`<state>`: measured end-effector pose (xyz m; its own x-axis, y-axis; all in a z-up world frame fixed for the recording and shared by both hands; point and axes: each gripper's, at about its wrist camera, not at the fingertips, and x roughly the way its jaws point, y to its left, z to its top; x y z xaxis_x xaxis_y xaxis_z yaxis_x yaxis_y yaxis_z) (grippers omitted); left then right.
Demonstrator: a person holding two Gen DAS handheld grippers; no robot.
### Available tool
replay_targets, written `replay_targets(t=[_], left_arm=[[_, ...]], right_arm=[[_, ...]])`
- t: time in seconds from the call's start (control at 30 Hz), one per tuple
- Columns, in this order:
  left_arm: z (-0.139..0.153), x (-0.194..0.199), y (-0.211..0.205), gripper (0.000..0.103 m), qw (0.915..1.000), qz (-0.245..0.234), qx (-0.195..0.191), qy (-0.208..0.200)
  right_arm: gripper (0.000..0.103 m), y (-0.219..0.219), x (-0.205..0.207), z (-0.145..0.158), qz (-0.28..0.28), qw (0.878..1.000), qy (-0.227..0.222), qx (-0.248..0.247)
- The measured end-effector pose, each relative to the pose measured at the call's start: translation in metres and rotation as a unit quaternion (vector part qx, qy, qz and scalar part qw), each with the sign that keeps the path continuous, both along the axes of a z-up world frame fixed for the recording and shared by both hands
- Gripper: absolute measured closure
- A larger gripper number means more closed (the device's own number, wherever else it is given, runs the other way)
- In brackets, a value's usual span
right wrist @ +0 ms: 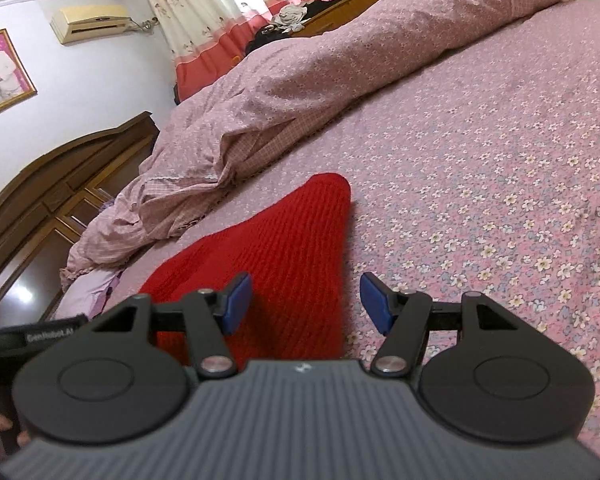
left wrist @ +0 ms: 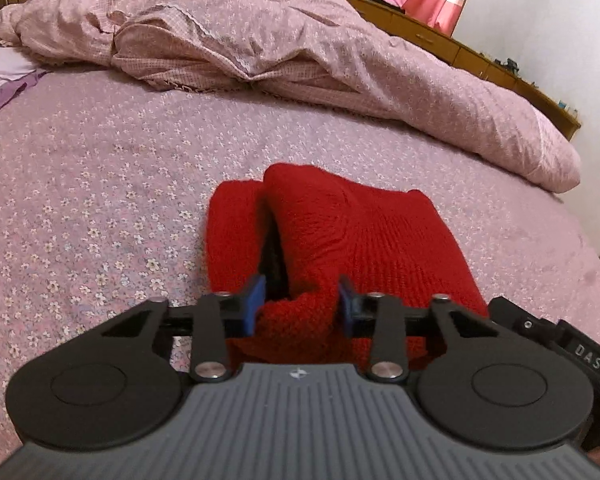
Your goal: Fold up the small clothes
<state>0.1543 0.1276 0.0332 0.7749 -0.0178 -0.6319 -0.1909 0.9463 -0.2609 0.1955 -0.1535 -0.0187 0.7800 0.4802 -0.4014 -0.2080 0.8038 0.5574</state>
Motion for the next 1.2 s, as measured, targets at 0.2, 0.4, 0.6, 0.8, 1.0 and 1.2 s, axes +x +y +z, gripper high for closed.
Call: replay_targets(t=[0.2, 0.4, 0.6, 0.8, 1.0, 1.2], left_arm=[[0.012, -0.023, 0.016, 0.073, 0.9989, 0.019, -0.029, -0.031], [-0.017, -0.025, 0.035, 0.072, 0.9985, 0.045, -0.030, 0.005], [-0.038, -0.021, 0.040, 0.067, 0.9986, 0.044, -0.025, 0.011], [-0.031, -0.023, 0.037, 0.051, 0.9985, 0.052, -0.014, 0.012], [-0.014, -0.026, 0.032, 0.031, 0.9982, 0.060, 0.002, 0.008], [-0.013, -0.013, 0.039, 0.020, 0.9977, 0.060, -0.030, 0.007]], right_arm=[[0.040, 0.009, -0.002, 0.008, 0.018, 1.000, -0.010, 0.006], [0.041, 0.033, -0.007, 0.011, 0.059, 0.997, -0.035, -0.031], [0.040, 0.047, -0.008, -0.005, 0.081, 0.993, -0.030, -0.082], [0.037, 0.038, -0.005, -0.007, 0.081, 0.995, -0.011, -0.065], [0.028, 0.029, -0.008, -0.006, 0.074, 0.997, 0.015, -0.029], [0.025, 0.019, -0.003, 0.004, 0.058, 0.998, 0.017, -0.010]])
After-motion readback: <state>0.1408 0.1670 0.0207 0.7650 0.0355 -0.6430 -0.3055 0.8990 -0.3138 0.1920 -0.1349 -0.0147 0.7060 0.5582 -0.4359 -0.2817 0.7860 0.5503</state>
